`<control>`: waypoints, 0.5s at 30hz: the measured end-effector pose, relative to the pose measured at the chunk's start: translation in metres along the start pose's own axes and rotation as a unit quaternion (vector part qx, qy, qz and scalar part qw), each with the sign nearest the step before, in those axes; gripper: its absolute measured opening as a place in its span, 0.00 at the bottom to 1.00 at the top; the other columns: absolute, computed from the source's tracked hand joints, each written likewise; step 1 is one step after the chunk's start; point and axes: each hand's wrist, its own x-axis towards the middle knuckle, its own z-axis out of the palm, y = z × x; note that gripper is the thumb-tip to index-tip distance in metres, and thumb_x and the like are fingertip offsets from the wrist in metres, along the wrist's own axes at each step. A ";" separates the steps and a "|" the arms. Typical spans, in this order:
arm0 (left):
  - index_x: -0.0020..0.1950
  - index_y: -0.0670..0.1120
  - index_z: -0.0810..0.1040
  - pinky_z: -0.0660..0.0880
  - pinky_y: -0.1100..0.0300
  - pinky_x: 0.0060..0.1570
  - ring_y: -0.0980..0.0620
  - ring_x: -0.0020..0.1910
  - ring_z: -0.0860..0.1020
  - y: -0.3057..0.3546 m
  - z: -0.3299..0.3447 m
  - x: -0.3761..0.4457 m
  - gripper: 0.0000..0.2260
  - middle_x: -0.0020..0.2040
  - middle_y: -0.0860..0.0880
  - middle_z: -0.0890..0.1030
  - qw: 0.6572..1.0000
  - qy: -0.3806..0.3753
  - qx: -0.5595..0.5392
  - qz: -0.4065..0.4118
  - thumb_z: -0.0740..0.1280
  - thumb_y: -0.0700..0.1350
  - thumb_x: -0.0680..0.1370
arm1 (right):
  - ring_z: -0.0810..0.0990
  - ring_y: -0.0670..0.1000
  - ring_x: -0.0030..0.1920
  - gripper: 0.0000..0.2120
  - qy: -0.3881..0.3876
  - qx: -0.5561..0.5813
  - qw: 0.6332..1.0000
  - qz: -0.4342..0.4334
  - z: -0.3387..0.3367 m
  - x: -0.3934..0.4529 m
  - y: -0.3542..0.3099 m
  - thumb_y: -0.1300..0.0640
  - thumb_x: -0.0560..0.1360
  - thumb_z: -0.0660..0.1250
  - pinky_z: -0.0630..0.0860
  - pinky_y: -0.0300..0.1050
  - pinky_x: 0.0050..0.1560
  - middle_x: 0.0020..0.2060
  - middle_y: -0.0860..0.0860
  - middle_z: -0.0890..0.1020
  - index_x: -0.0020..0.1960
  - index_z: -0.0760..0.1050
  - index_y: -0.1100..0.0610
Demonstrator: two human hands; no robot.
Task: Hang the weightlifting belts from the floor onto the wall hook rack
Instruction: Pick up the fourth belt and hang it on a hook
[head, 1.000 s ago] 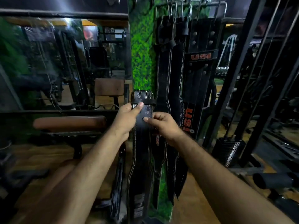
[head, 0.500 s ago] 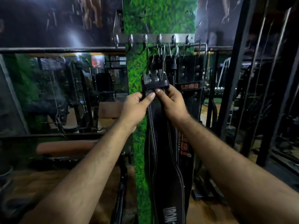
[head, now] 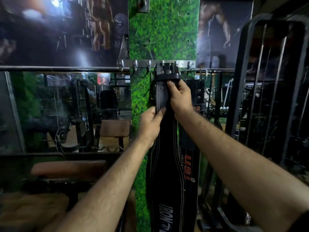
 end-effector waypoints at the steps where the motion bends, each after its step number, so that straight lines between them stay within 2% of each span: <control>1: 0.51 0.42 0.81 0.79 0.53 0.53 0.53 0.49 0.83 -0.015 -0.001 -0.011 0.08 0.47 0.49 0.86 0.999 -0.021 0.005 -0.028 0.68 0.47 0.81 | 0.79 0.49 0.44 0.03 0.015 0.005 1.000 0.004 -0.004 0.001 0.001 0.60 0.80 0.67 0.77 0.45 0.46 0.42 0.53 0.83 0.49 0.79 0.56; 2: 0.56 0.39 0.79 0.77 0.50 0.59 0.47 0.56 0.82 -0.031 -0.005 -0.021 0.16 0.55 0.43 0.85 0.997 -0.047 0.016 -0.063 0.69 0.51 0.79 | 0.79 0.47 0.42 0.04 0.030 0.010 0.999 0.010 -0.008 0.001 0.004 0.62 0.80 0.66 0.78 0.41 0.45 0.41 0.51 0.83 0.50 0.79 0.57; 3: 0.59 0.37 0.77 0.76 0.52 0.60 0.45 0.59 0.79 -0.047 -0.013 -0.032 0.21 0.58 0.41 0.82 0.992 -0.079 0.036 -0.093 0.70 0.54 0.78 | 0.79 0.44 0.41 0.04 0.042 0.017 0.999 0.021 -0.011 0.000 0.009 0.63 0.81 0.65 0.78 0.38 0.43 0.40 0.51 0.82 0.51 0.79 0.59; 5: 0.56 0.38 0.77 0.75 0.59 0.54 0.47 0.56 0.78 -0.074 -0.032 -0.054 0.21 0.54 0.44 0.80 0.981 -0.127 0.064 -0.133 0.71 0.55 0.77 | 0.79 0.40 0.38 0.05 0.056 0.019 0.997 0.054 -0.016 -0.008 0.021 0.64 0.82 0.65 0.77 0.34 0.40 0.40 0.50 0.82 0.54 0.79 0.62; 7: 0.61 0.36 0.78 0.76 0.57 0.60 0.49 0.58 0.81 -0.085 -0.049 -0.072 0.23 0.59 0.45 0.83 0.965 -0.174 0.076 -0.183 0.72 0.54 0.77 | 0.80 0.38 0.36 0.06 0.072 0.020 0.993 0.088 -0.020 -0.019 0.035 0.63 0.82 0.65 0.77 0.33 0.38 0.40 0.50 0.82 0.55 0.79 0.64; 9: 0.61 0.39 0.80 0.78 0.55 0.61 0.50 0.57 0.83 -0.082 -0.061 -0.081 0.13 0.58 0.45 0.85 0.948 -0.223 0.097 -0.206 0.70 0.43 0.79 | 0.80 0.38 0.35 0.05 0.093 0.027 0.990 0.103 -0.020 -0.028 0.043 0.61 0.82 0.65 0.77 0.34 0.37 0.40 0.49 0.82 0.52 0.79 0.60; 11: 0.52 0.41 0.82 0.78 0.57 0.56 0.52 0.50 0.84 -0.071 -0.069 -0.075 0.04 0.48 0.50 0.87 0.933 -0.257 0.137 -0.212 0.70 0.38 0.79 | 0.81 0.42 0.39 0.05 0.105 0.045 0.987 0.113 -0.019 -0.030 0.044 0.61 0.82 0.64 0.80 0.37 0.40 0.41 0.50 0.82 0.50 0.78 0.56; 12: 0.50 0.42 0.82 0.78 0.61 0.53 0.54 0.46 0.84 -0.058 -0.069 -0.067 0.02 0.45 0.52 0.87 0.933 -0.248 0.147 -0.215 0.70 0.40 0.79 | 0.81 0.45 0.42 0.05 0.100 0.064 0.986 0.119 -0.017 -0.030 0.043 0.60 0.82 0.64 0.81 0.39 0.43 0.43 0.51 0.83 0.50 0.78 0.56; 14: 0.59 0.41 0.79 0.77 0.62 0.49 0.51 0.48 0.83 -0.031 -0.063 -0.044 0.11 0.53 0.50 0.86 0.954 -0.190 0.114 -0.203 0.68 0.46 0.81 | 0.81 0.50 0.45 0.05 0.069 0.097 0.986 0.120 -0.013 -0.031 0.040 0.60 0.83 0.64 0.82 0.42 0.45 0.44 0.53 0.83 0.50 0.78 0.56; 15: 0.61 0.45 0.78 0.77 0.62 0.43 0.51 0.46 0.81 -0.019 -0.057 -0.031 0.10 0.52 0.51 0.84 0.965 -0.168 0.078 -0.184 0.67 0.47 0.82 | 0.81 0.50 0.44 0.05 0.053 0.102 0.987 0.117 -0.009 -0.031 0.038 0.61 0.83 0.64 0.82 0.43 0.45 0.44 0.54 0.83 0.50 0.78 0.56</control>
